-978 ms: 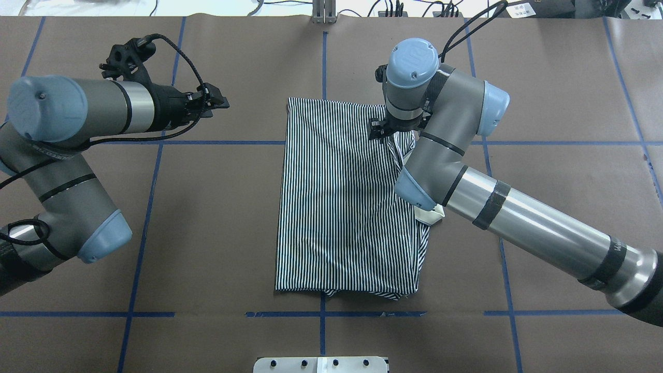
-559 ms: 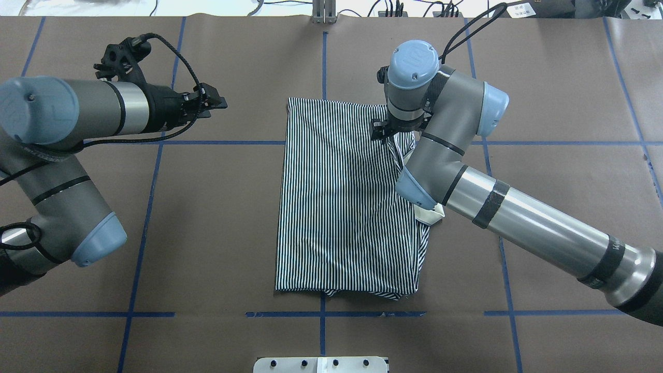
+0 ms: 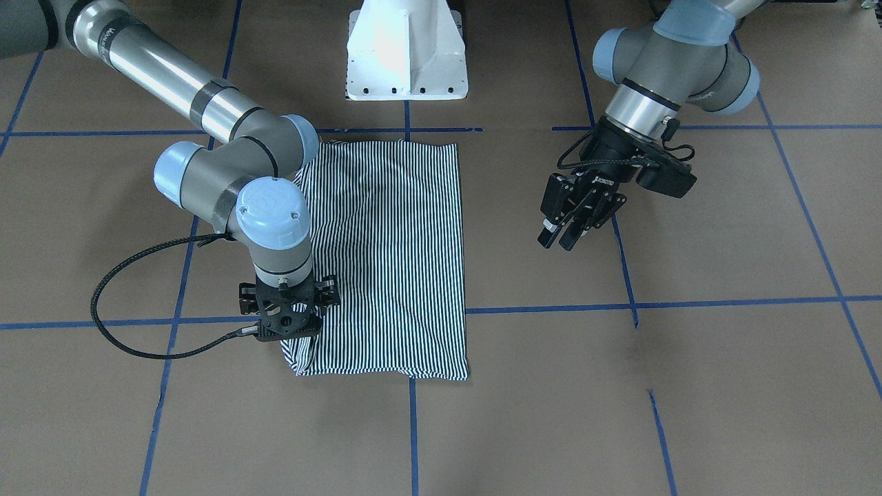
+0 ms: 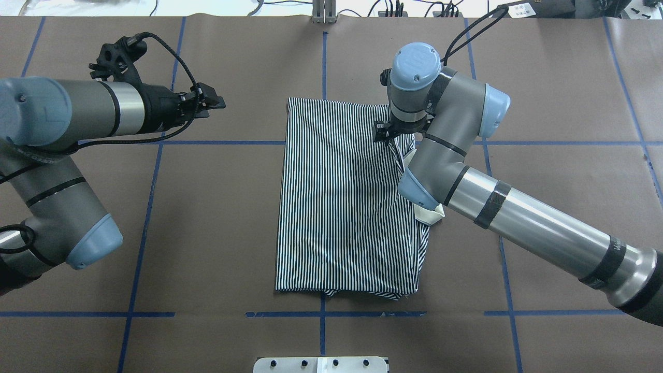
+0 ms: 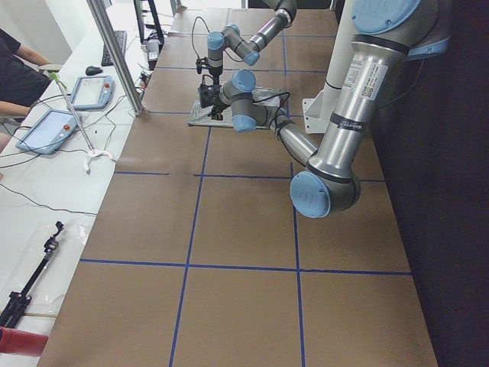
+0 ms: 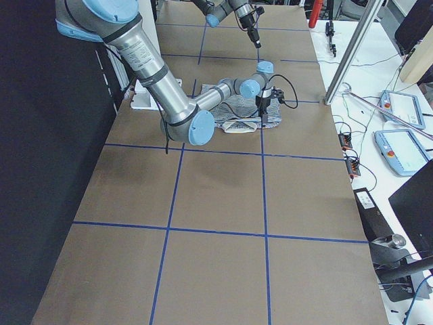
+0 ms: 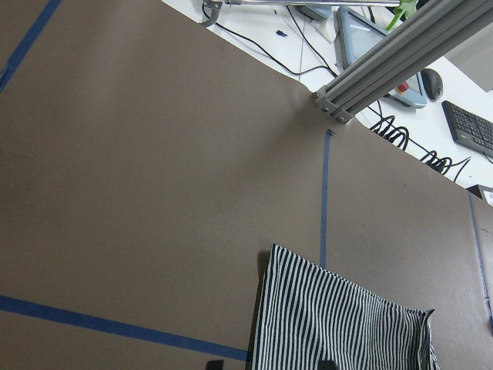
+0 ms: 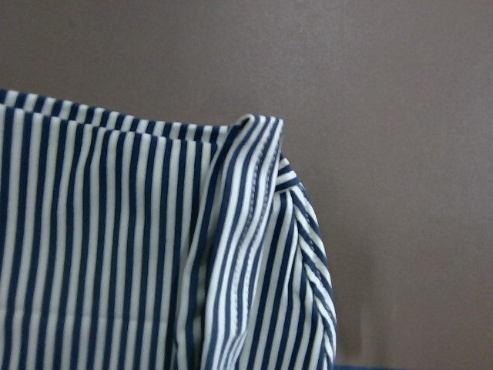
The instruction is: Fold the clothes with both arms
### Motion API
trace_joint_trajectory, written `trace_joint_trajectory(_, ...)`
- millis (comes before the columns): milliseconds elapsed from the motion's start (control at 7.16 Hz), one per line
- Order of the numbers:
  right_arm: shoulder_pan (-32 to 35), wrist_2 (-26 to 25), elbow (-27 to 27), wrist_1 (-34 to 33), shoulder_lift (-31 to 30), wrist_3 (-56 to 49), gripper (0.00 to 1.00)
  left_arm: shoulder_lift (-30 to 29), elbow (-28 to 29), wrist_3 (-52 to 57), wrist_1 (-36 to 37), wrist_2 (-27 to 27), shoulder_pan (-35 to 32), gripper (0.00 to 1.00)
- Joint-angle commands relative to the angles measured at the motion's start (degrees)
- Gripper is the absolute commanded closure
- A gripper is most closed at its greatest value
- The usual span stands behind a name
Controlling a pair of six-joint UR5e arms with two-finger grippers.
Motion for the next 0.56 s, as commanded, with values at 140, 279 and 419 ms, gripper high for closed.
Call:
trace_joint_trajectory(140,2.82,2.35,0.14,0.00,-1.55,-4.69,0.00,0.97,-1.52,0.00,-0.02,-0.03,0.08,0.50)
trace_joint_trajectory(279,3.88,4.19,0.23,0.35,-3.12,-6.89,0.00,0.97,-1.52,0.00,0.07,-0.03,0.08,0.50)
trace_joint_trajectory(419,4.93,4.47,0.66,0.26,-3.66,-9.00,0.00,0.97,-1.43,0.00,-0.02,-0.03,0.08,0.50)
